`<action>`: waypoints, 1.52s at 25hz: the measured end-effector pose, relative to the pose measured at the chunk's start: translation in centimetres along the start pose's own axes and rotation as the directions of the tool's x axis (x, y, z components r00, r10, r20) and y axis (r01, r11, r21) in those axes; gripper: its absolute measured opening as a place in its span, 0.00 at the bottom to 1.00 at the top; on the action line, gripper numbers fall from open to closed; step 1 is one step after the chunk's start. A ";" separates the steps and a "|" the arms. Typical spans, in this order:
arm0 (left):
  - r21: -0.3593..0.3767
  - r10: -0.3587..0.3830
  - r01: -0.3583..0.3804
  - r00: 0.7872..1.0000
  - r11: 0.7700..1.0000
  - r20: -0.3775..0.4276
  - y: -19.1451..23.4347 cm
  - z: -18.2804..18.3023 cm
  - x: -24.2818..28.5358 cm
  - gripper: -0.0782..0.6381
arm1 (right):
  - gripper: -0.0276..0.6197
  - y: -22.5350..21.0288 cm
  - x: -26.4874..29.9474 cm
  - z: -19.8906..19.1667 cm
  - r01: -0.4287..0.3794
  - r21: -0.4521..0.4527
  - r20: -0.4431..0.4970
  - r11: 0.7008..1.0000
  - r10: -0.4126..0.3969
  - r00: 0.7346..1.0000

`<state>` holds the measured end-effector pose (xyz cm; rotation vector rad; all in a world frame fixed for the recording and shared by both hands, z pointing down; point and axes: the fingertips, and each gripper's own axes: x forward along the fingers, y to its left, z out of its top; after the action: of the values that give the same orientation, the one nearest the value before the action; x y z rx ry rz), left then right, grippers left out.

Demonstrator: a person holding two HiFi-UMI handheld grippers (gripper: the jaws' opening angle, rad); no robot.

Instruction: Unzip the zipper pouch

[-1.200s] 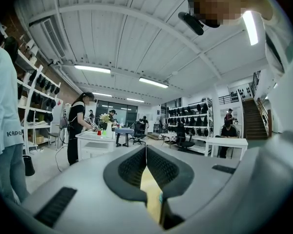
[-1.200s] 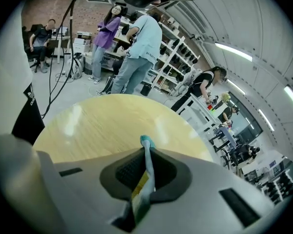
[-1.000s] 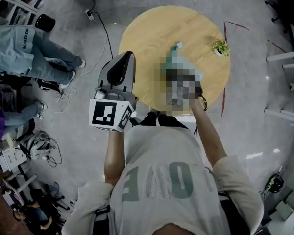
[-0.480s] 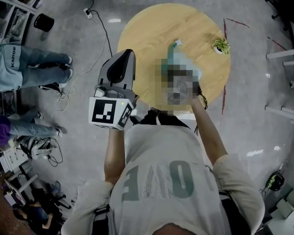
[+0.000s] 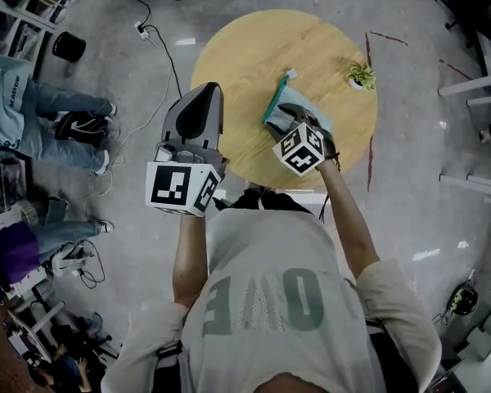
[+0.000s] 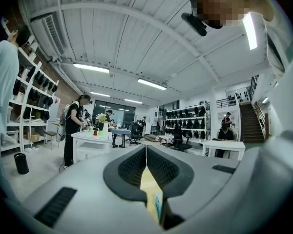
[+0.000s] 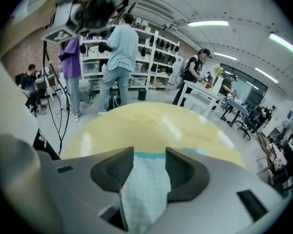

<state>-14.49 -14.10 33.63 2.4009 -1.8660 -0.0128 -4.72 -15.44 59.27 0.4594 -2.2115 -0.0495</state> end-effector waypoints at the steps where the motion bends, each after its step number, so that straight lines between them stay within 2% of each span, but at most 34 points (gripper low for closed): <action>1: 0.001 -0.003 0.003 1.000 1.000 0.007 0.0 0.1 0.1 0.15 | 0.35 -0.8 -0.8 0.8 0.018 0.028 0.031 0.999 -0.019 0.999; 4: 0.008 -0.009 0.009 1.000 1.000 0.029 -0.2 0.5 0.5 0.15 | 0.35 -3.8 -3.9 4.0 0.076 0.125 0.147 0.989 -0.094 0.985; 7: 0.029 -0.012 0.010 0.998 1.000 0.060 -0.4 1.5 0.9 0.15 | 0.34 -6.7 -8.3 7.5 0.118 0.243 0.279 0.963 -0.186 0.942; 9: 0.053 -0.012 0.007 0.996 0.999 0.086 -0.7 2.5 1.0 0.15 | 0.30 -8.5 -11.9 9.5 0.153 0.320 0.362 0.935 -0.270 0.892; 13: 0.110 -0.017 0.001 0.989 0.994 0.148 -1.6 4.7 1.5 0.15 | 0.18 -11.5 -18.9 11.5 0.259 0.447 0.456 0.856 -0.467 0.758; 17: 0.143 -0.023 -0.006 0.979 0.990 0.203 -2.6 6.1 2.0 0.15 | 0.11 -12.6 -23.7 11.4 0.356 0.525 0.467 0.773 -0.611 0.639; 19: 0.150 -0.029 -0.005 0.974 0.989 0.224 -3.1 6.4 2.3 0.15 | 0.10 -12.6 -25.3 10.8 0.389 0.564 0.452 0.728 -0.667 0.592; 21: 0.153 -0.037 0.000 0.971 0.988 0.238 -3.5 6.7 2.4 0.15 | 0.09 -12.3 -26.4 10.2 0.412 0.594 0.437 0.691 -0.707 0.556; 23: 0.153 -0.047 0.010 0.968 0.988 0.246 -3.9 6.8 2.6 0.15 | 0.09 -11.9 -27.2 9.7 0.426 0.610 0.425 0.668 -0.730 0.536; 25: 0.155 -0.061 0.023 0.967 0.988 0.249 -4.3 7.0 3.0 0.15 | 0.09 -11.8 -27.6 9.3 0.436 0.619 0.412 0.653 -0.743 0.528; 33: 0.152 -0.083 0.046 0.964 0.987 0.252 -4.8 6.8 3.9 0.15 | 0.09 -12.1 -27.6 8.2 0.437 0.643 0.387 0.629 -0.759 0.524; 38: 0.143 -0.075 0.040 0.966 0.989 0.247 -4.4 7.2 3.8 0.15 | 0.09 -12.2 -27.9 8.5 0.453 0.636 0.378 0.625 -0.763 0.524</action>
<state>-9.76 -17.27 26.35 2.6563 -1.9568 -0.2119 8.36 -18.33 30.63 1.7695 -2.5512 -0.0657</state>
